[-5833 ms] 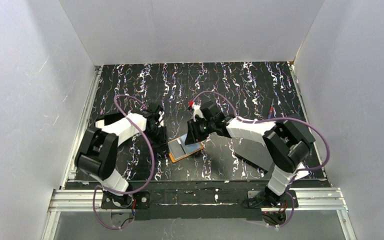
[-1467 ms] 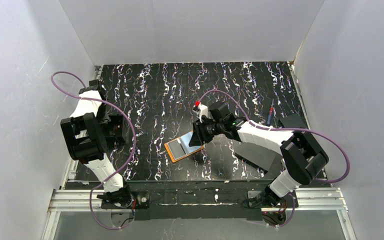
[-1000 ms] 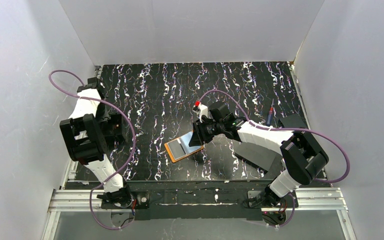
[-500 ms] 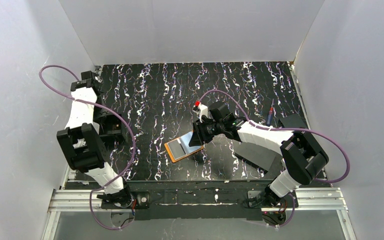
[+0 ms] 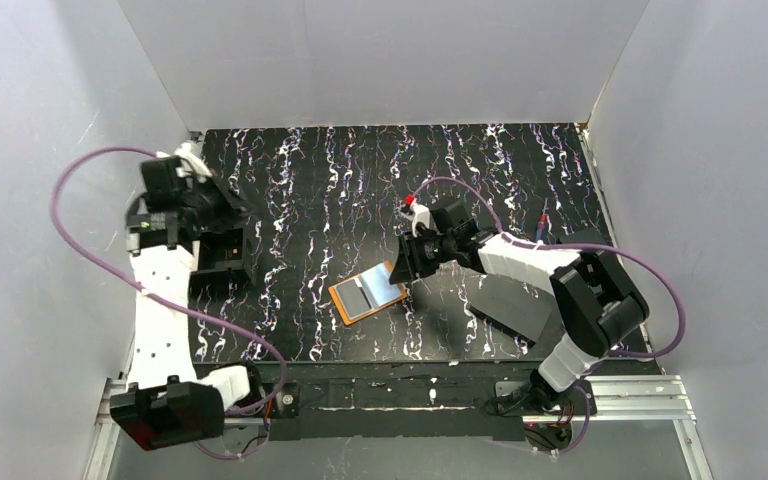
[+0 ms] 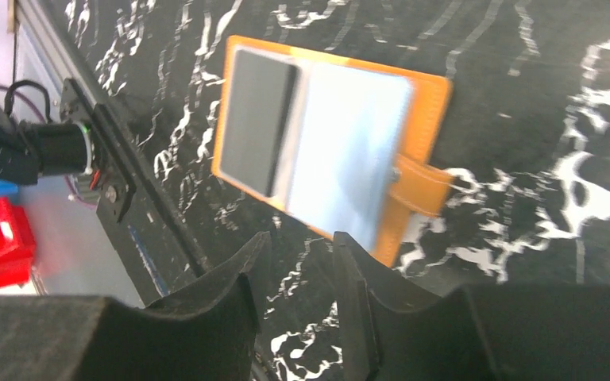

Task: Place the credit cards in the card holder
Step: Insert the credit card into the card holder.

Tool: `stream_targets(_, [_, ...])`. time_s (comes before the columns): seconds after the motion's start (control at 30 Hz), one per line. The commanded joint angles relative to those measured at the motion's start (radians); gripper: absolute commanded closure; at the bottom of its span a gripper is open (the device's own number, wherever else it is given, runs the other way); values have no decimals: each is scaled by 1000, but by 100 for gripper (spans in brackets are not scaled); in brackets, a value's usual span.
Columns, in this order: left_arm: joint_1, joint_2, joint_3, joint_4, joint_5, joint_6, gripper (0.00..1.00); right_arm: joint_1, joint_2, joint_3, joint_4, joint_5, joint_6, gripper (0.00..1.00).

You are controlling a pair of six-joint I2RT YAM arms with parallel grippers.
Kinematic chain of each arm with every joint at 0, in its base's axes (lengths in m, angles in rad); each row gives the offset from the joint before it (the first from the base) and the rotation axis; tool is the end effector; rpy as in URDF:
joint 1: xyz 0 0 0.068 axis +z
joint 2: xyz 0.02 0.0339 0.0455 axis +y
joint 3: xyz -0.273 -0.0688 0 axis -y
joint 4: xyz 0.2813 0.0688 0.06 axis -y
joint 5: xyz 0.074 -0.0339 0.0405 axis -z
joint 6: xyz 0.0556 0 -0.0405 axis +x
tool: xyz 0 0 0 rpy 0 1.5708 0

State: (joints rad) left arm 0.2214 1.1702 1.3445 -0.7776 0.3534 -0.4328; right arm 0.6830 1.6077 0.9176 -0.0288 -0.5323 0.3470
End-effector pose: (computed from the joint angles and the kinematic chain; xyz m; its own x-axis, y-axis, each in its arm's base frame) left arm 0.2814 0.0436 0.4012 -0.5327 -0.5232 -0.6652 -0.1668 0.8355 -0.5236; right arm 0.2746 0.2598 0.1732 -0.7661 -0.2455 -0.5940 -0.6163 0.5432 0.5702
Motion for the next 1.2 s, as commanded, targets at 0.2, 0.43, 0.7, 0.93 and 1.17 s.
stream_targets(0.2, [-427, -53, -451, 500, 250, -302, 100, -107, 116, 12, 12, -68, 54, 51])
stream_targets(0.43, [-563, -108, -685, 657, 254, -381, 100, -105, 174, -45, 137, -64, 156, 58])
stream_targets(0.7, [-572, -86, -894, 762, 321, -366, 100, -77, 148, -192, 300, -32, 296, 65])
stream_targets(0.93, [-571, -81, -881, 667, 303, -265, 100, -60, 110, -314, 430, -36, 412, 69])
stream_targets(1.17, [-567, 98, -818, 644, 389, -220, 100, -60, 116, -277, 352, -40, 340, 59])
